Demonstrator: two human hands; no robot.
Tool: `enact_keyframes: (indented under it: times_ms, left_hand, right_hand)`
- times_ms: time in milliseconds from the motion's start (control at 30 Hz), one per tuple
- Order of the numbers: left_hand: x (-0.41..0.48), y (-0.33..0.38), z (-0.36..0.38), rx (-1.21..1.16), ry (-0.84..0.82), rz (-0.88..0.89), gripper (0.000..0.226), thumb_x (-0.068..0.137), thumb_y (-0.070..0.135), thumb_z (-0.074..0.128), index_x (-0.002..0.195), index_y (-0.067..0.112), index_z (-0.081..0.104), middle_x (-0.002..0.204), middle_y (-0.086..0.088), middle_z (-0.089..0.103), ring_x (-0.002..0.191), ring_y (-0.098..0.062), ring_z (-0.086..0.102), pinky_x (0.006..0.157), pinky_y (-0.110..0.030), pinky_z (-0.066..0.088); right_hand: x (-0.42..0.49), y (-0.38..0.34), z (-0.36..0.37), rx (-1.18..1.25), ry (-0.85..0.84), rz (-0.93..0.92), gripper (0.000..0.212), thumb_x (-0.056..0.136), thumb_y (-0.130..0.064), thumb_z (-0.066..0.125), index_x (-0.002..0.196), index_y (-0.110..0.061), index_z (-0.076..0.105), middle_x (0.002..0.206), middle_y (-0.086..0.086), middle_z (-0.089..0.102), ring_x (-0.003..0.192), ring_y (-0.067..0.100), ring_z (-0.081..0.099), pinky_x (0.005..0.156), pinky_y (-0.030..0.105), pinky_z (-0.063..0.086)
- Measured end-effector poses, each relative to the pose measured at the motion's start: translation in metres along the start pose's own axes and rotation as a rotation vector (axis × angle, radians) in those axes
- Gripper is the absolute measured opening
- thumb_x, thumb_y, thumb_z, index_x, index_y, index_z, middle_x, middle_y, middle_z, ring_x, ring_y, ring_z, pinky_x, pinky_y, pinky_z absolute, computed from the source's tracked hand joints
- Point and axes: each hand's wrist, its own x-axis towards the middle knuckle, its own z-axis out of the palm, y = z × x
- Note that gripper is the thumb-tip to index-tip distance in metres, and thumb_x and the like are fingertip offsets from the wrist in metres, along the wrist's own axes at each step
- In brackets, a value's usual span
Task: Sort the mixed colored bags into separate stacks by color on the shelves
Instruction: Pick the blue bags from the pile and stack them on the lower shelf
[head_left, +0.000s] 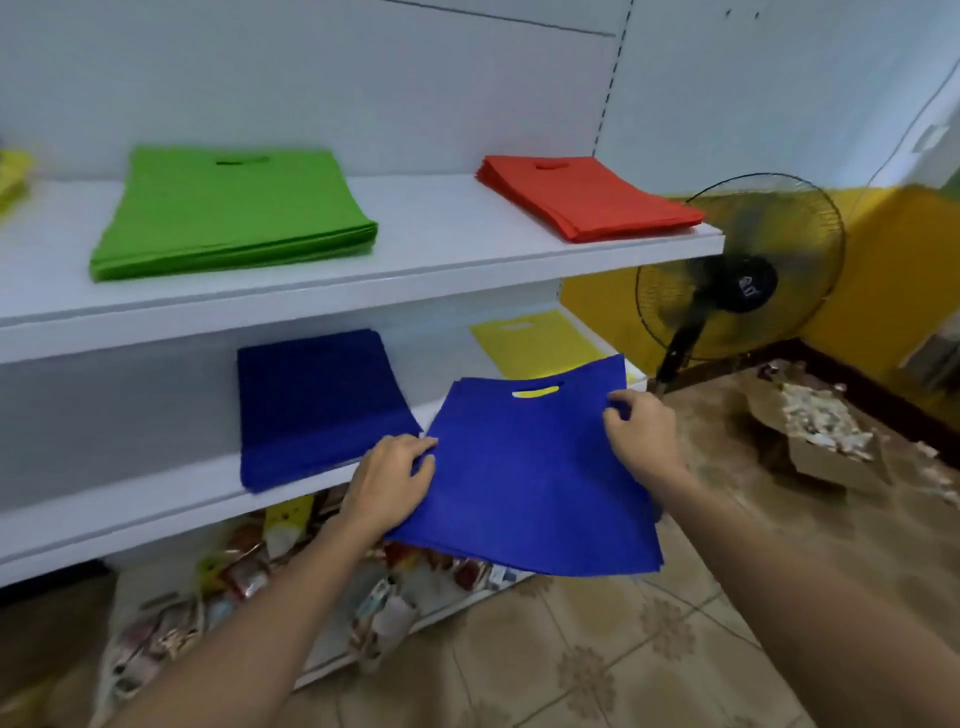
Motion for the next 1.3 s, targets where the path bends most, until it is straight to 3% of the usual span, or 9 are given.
enact_keyframes:
  times_ms: [200,333,467,600,733,967,1067,1200,1300]
  left_hand:
    - [0.010,-0.081,-0.018,0.044,0.058,-0.185,0.038,0.097,0.023,0.042,0.133,0.015,0.051,0.127,-0.003,0.057,0.115,-0.023,0.048,0.096,-0.030,0.034]
    - [0.009,-0.122,-0.027,0.079,0.086,-0.275,0.038,0.097,0.025,0.043,0.132,0.013,0.052,0.128,-0.006,0.057,0.115,-0.027,0.047,0.098,-0.033,0.034]
    - [0.011,-0.150,-0.036,0.087,0.129,-0.353,0.039,0.096,0.024,0.045,0.130,0.008,0.053,0.126,-0.013,0.058,0.115,-0.031,0.049,0.099,-0.035,0.037]
    - [0.022,-0.175,-0.037,0.100,0.166,-0.403,0.041,0.096,0.022,0.045,0.133,0.004,0.049,0.129,-0.017,0.055,0.118,-0.034,0.046,0.100,-0.034,0.033]
    - [0.034,-0.198,-0.033,0.140,0.198,-0.445,0.044,0.095,0.022,0.047,0.135,0.005,0.046,0.129,-0.018,0.054,0.117,-0.035,0.046,0.100,-0.034,0.032]
    - [0.067,-0.230,-0.020,0.196,0.254,-0.457,0.046,0.091,0.022,0.052,0.133,0.004,0.048,0.126,-0.020,0.056,0.114,-0.039,0.047,0.096,-0.040,0.038]
    - [0.077,-0.240,-0.014,0.185,0.284,-0.478,0.055,0.085,0.031,0.043,0.132,0.004,0.049,0.126,-0.020,0.056,0.114,-0.039,0.047,0.096,-0.041,0.038]
    - [0.086,-0.247,-0.001,0.263,0.200,-0.564,0.053,0.092,0.036,0.046,0.139,0.013,0.040,0.139,-0.013,0.043,0.125,-0.035,0.036,0.103,-0.038,0.032]
    - [0.087,-0.248,0.006,0.291,0.199,-0.630,0.053,0.092,0.036,0.050,0.139,0.016,0.039,0.140,-0.015,0.036,0.125,-0.035,0.034,0.103,-0.039,0.032]
  right_hand:
    - [0.037,-0.056,0.082,0.046,-0.180,-0.127,0.041,0.095,-0.014,0.047,0.134,-0.004,0.047,0.137,0.013,0.047,0.114,0.028,0.053,0.091,0.033,0.043]
    - [0.045,-0.089,0.132,0.103,-0.268,-0.151,0.045,0.090,-0.012,0.048,0.135,-0.007,0.046,0.135,0.013,0.048,0.086,0.027,0.058,0.072,0.034,0.048]
    - [0.057,-0.118,0.167,0.082,-0.343,-0.218,0.052,0.083,-0.009,0.050,0.135,-0.008,0.046,0.135,0.013,0.046,0.112,0.033,0.053,0.096,0.044,0.045]
    - [0.078,-0.143,0.203,0.067,-0.388,-0.291,0.058,0.081,-0.007,0.051,0.138,-0.008,0.042,0.134,0.014,0.042,0.103,0.037,0.057,0.089,0.044,0.049]
    - [0.100,-0.155,0.242,0.030,-0.414,-0.351,0.060,0.082,-0.008,0.052,0.140,-0.010,0.038,0.134,0.013,0.041,0.113,0.031,0.051,0.096,0.041,0.045]
    - [0.132,-0.160,0.302,0.057,-0.452,-0.389,0.062,0.082,-0.004,0.050,0.142,-0.011,0.034,0.134,0.011,0.037,0.114,0.030,0.049,0.095,0.042,0.047]
    - [0.147,-0.159,0.318,0.103,-0.470,-0.412,0.063,0.082,-0.003,0.050,0.143,-0.009,0.032,0.135,0.011,0.036,0.115,0.031,0.046,0.097,0.043,0.045]
    - [0.158,-0.154,0.339,-0.088,-0.564,-0.398,0.068,0.087,-0.008,0.050,0.148,-0.012,0.019,0.142,0.016,0.029,0.128,0.035,0.034,0.104,0.045,0.038]
    - [0.154,-0.146,0.345,-0.213,-0.575,-0.358,0.056,0.094,-0.019,0.043,0.146,-0.014,0.021,0.142,0.019,0.030,0.129,0.036,0.030,0.103,0.044,0.033]
